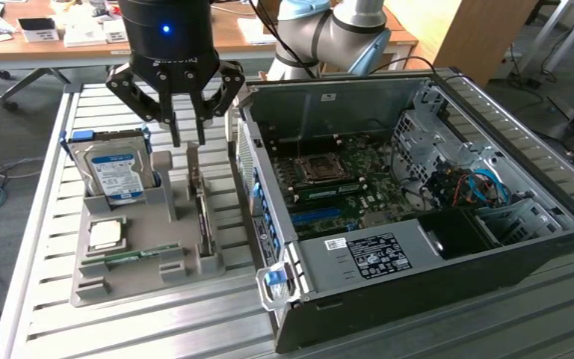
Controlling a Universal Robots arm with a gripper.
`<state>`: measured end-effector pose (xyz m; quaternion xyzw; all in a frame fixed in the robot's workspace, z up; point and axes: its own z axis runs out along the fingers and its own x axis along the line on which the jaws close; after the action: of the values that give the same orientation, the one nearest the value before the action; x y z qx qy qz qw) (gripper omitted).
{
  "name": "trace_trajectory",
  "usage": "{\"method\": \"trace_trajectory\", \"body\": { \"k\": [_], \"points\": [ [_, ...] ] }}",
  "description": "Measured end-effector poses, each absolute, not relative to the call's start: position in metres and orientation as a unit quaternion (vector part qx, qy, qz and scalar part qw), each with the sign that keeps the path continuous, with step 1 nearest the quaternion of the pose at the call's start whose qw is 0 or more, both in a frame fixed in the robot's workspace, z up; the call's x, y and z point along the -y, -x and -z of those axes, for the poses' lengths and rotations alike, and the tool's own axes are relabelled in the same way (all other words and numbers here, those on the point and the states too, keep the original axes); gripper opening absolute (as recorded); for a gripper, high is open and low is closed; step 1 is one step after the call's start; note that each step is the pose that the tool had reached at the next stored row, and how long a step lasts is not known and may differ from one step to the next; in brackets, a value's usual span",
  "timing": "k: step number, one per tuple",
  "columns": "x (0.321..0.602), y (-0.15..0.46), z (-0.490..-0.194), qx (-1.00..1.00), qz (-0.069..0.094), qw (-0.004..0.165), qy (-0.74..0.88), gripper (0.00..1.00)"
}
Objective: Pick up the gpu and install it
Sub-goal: 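Pick up the gpu and move the gpu toward the slot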
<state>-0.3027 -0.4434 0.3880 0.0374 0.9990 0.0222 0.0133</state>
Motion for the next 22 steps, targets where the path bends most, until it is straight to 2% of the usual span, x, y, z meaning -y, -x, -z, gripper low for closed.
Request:
{"method": "trace_trajectory", "body": {
  "k": [22],
  "points": [
    [0.4434,0.3028,-0.383,-0.999,-0.022,0.013,-0.037,0.36]
  ]
}}
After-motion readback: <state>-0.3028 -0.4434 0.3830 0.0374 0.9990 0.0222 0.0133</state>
